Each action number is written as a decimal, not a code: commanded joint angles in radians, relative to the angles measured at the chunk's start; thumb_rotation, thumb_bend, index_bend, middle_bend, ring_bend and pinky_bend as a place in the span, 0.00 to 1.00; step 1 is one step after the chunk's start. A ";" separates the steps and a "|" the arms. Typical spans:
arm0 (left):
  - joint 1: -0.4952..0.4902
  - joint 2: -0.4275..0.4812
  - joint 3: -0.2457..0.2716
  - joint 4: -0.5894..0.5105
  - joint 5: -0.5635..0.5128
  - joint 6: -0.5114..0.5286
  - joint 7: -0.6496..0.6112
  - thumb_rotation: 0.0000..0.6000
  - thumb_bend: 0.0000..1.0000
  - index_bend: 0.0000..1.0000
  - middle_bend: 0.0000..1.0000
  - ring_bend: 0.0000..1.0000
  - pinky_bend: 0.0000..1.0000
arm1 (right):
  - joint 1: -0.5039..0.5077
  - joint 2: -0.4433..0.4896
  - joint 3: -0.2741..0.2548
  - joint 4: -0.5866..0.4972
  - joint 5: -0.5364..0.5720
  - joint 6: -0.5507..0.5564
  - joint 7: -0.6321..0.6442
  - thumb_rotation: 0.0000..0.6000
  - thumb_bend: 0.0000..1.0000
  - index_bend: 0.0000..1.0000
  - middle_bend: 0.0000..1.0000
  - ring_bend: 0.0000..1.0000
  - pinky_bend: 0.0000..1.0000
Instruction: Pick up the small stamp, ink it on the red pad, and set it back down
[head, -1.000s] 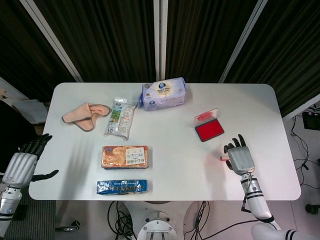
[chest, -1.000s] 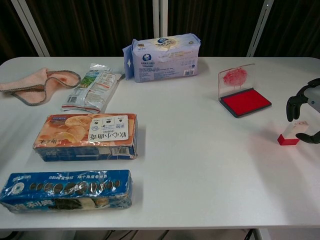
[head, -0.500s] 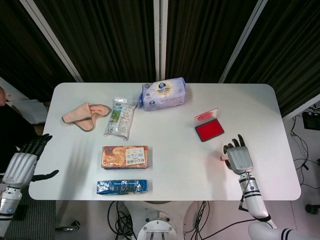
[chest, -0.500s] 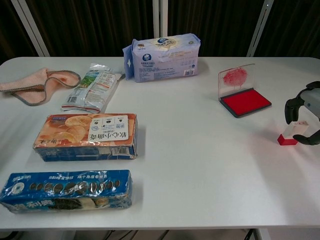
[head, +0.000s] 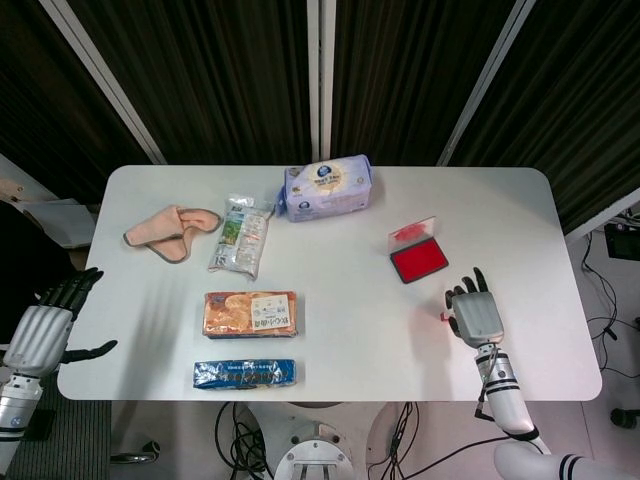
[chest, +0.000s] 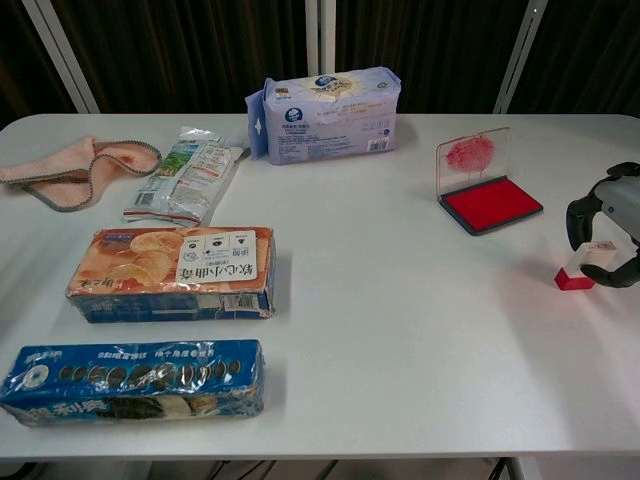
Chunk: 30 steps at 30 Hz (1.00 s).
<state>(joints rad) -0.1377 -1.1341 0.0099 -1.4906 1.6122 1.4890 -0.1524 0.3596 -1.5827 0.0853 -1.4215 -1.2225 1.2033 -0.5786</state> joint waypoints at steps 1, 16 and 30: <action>0.000 0.000 0.000 0.001 -0.001 -0.001 -0.001 0.84 0.02 0.07 0.07 0.08 0.18 | 0.001 -0.002 0.001 0.001 0.002 -0.001 -0.001 1.00 0.26 0.55 0.43 0.20 0.02; -0.001 -0.002 0.000 0.002 0.000 -0.001 -0.002 0.83 0.02 0.07 0.07 0.08 0.18 | 0.003 -0.004 0.001 0.002 0.006 0.002 0.000 1.00 0.28 0.59 0.46 0.22 0.01; -0.001 -0.001 -0.001 0.003 0.001 0.002 -0.006 0.83 0.02 0.07 0.07 0.08 0.18 | 0.008 -0.009 0.002 0.008 0.012 -0.004 0.001 1.00 0.30 0.60 0.52 0.25 0.01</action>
<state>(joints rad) -0.1389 -1.1347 0.0092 -1.4872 1.6129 1.4913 -0.1589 0.3678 -1.5913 0.0868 -1.4138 -1.2107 1.1989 -0.5774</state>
